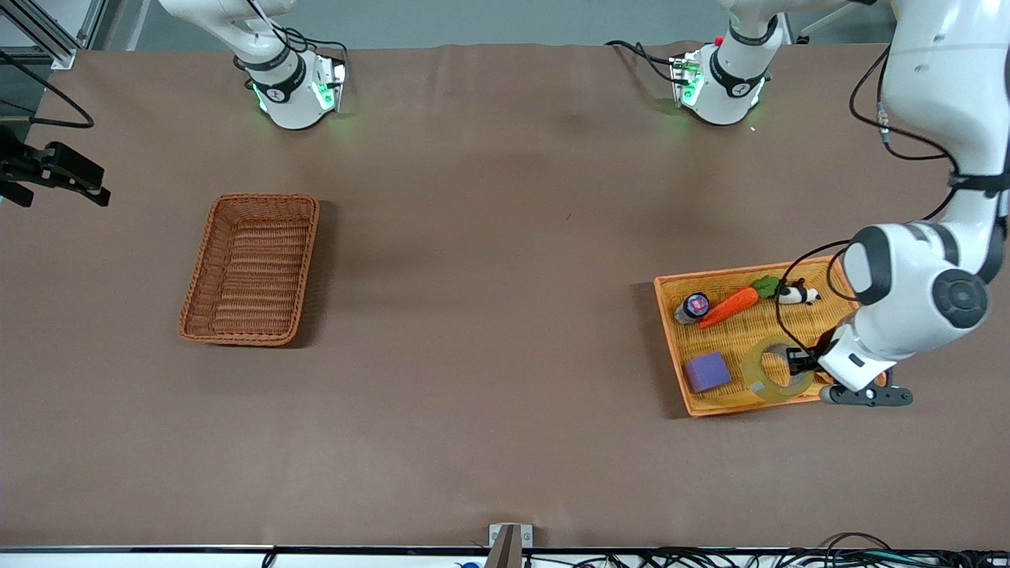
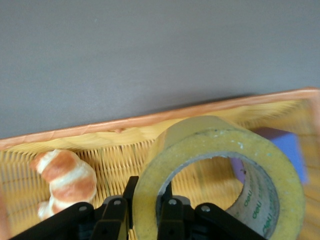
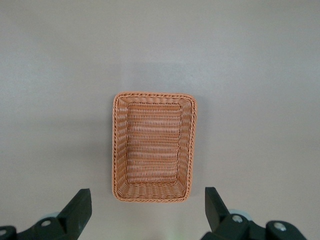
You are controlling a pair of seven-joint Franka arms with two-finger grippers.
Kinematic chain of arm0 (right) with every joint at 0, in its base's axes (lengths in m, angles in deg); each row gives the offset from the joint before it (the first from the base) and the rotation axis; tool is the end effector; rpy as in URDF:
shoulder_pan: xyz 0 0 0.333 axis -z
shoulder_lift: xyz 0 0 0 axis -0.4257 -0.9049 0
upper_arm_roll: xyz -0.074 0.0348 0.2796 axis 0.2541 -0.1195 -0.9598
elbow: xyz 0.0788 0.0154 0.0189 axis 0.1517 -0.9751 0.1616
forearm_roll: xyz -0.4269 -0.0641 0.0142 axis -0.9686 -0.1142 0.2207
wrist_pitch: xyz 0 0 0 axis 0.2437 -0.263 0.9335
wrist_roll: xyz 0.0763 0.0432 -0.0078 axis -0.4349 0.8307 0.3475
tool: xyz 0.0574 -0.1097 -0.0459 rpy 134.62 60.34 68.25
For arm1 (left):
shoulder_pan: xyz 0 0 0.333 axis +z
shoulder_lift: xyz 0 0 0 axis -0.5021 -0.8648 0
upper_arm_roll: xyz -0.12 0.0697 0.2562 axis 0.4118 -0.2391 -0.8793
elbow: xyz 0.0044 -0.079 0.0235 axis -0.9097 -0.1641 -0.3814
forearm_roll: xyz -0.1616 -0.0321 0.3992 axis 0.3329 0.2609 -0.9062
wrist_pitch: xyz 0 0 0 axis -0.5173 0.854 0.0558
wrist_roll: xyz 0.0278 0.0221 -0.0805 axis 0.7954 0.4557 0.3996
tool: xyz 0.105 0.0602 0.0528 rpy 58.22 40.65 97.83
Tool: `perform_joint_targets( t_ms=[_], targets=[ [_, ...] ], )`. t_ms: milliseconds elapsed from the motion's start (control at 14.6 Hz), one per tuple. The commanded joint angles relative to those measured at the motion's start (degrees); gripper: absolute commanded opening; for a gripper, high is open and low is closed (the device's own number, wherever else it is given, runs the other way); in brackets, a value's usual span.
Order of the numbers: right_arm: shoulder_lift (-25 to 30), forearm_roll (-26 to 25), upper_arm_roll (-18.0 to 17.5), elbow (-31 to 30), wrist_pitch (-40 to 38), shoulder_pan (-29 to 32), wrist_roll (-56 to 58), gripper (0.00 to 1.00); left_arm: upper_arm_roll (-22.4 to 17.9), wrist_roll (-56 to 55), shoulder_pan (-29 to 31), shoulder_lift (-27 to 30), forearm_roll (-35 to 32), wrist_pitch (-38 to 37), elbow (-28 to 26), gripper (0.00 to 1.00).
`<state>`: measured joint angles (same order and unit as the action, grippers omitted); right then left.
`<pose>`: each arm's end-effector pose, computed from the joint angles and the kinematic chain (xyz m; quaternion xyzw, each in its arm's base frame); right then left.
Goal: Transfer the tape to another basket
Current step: 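Lift the tape roll and carry it toward the brown basket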
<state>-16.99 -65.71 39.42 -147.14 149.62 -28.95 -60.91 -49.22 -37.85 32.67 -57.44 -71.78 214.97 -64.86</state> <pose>0.5855 -0.0103 0.6150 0.9998 0.0077 -0.0074 0.0185 0.7079 -0.0148 0.2580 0.9988 -0.0364 0.0269 0.0179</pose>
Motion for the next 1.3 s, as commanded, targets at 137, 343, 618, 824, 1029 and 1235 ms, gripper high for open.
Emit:
perform_joint_targets(
  t_ms=[137, 343, 618, 824, 1029, 1235],
  targets=[
    [0.2, 1.3, -0.4, 0.1, 0.0, 0.6, -0.6, 1.00, 1.7, -4.0, -6.8, 3.2, -0.7, -15.8, 10.5, 0.02],
    [0.2, 1.3, -0.3, 0.1, 0.0, 0.6, -0.6, 1.00, 1.4, -13.8, -17.1, 0.5, -0.8, -15.9, 11.2, 0.05],
    [0.2, 1.3, -0.3, 0.1, 0.0, 0.6, -0.6, 1.00, 1.5, -26.0, -28.9, -10.3, -2.1, -13.4, 21.3, 0.05],
    [0.2, 1.3, -0.3, 0.1, 0.0, 0.7, -0.6, 1.00, 1.2, -35.3, -36.6, -16.4, -2.1, -3.9, 22.7, 0.05],
    [0.2, 1.3, -0.3, 0.1, 0.0, 0.7, -0.2, 1.00, 1.3, -39.7, -41.8, -19.9, -2.0, 1.9, 22.9, 0.05],
    [0.2, 1.3, -0.3, 0.1, 0.1, 0.8, 0.0, 1.00, 2.5, -39.3, -44.2, -24.4, -0.1, 7.7, 24.9, 0.03]
  ],
)
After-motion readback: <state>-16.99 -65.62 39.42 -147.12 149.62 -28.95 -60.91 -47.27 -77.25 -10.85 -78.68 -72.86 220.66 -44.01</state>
